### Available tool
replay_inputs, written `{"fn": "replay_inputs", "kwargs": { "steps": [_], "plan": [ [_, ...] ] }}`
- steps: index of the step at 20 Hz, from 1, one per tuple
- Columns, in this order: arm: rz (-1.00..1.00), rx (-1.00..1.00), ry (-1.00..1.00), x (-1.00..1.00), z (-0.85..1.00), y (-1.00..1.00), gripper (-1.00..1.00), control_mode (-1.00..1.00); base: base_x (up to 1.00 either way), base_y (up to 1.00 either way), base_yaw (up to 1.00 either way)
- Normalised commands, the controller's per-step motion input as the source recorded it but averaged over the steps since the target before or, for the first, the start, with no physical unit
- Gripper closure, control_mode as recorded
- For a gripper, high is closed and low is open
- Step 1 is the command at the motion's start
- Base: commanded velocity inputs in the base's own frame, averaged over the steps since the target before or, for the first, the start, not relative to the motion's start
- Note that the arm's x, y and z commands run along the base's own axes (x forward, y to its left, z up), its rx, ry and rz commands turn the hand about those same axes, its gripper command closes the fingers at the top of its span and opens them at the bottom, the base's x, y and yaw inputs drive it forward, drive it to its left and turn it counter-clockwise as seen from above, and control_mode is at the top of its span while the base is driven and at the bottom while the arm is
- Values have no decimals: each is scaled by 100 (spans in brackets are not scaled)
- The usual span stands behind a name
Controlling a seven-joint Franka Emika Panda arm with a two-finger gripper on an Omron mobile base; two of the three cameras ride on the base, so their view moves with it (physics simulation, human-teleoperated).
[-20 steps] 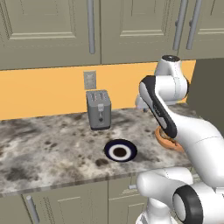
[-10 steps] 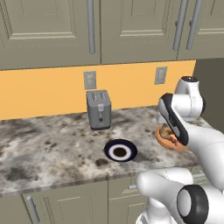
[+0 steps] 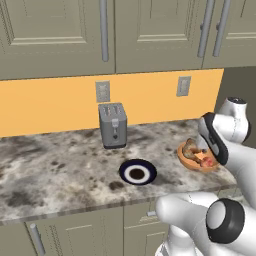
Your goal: Remove the peach from the bowl and place it on the small plate. Then place the bowl with only the chicken drumstick in the microwave, close the door, and press the start button to microwave the chicken drumstick.
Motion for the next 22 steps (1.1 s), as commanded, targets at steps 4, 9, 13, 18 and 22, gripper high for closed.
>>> {"fn": "replay_inputs", "kwargs": {
  "steps": [4, 9, 13, 18, 22],
  "plan": [
    [19, 0, 7, 0, -49, 0, -100, -100, 0, 0, 0],
    [11, 0, 5, 1, -35, -11, -100, -100, 0, 0, 0],
    [0, 0, 15, 19, -17, -13, -100, -100, 0, 0, 0],
    [0, -1, 19, 29, -17, 0, -100, -100, 0, 0, 0],
    [3, 0, 13, 36, -1, -7, -100, -100, 0, 0, 0]
  ]
}}
